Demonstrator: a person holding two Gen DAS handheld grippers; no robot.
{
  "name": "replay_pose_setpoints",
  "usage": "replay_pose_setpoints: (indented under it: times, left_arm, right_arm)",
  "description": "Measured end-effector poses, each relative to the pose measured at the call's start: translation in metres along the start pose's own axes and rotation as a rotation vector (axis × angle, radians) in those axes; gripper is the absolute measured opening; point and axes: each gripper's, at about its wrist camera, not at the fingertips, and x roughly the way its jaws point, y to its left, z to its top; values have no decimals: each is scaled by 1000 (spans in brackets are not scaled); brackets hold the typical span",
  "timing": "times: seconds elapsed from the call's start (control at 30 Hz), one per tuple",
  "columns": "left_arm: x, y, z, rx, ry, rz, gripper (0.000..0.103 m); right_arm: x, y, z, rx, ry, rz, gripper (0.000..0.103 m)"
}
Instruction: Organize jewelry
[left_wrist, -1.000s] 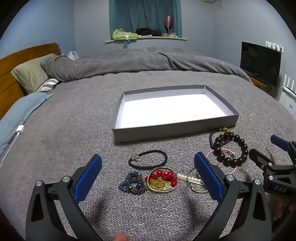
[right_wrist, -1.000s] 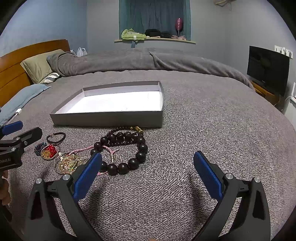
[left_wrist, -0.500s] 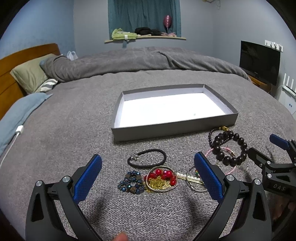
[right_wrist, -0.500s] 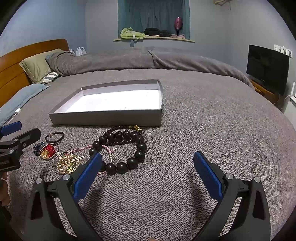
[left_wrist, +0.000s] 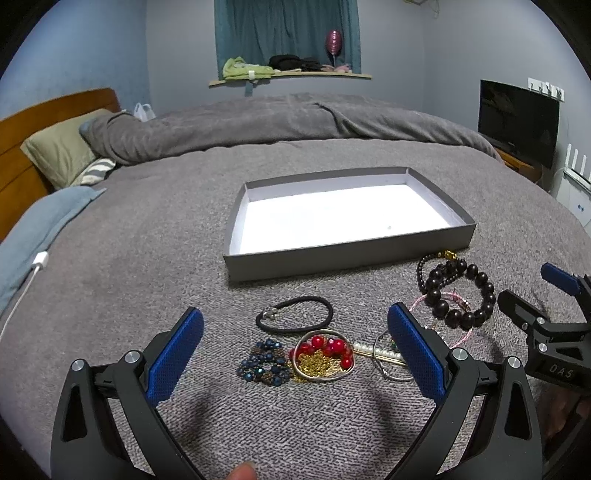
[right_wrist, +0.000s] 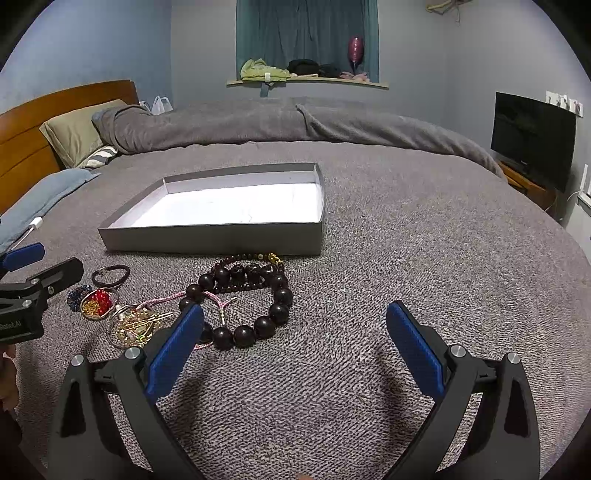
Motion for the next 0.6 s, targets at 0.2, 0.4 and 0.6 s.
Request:
replay_pose_setpoints:
  times: [0.2, 0.4, 0.6]
  left_arm:
    - [-1, 0, 1, -2, -1, -5, 99]
    - [-2, 0, 1, -3, -3, -13, 99]
    - [2, -2, 0, 24, 8, -14, 99]
  right_arm:
    - [0, 0, 0, 0, 2, -1, 98]
    - [-1, 0, -1, -2, -2, -4, 98]
    - [2, 0, 1, 2, 0, 6, 88]
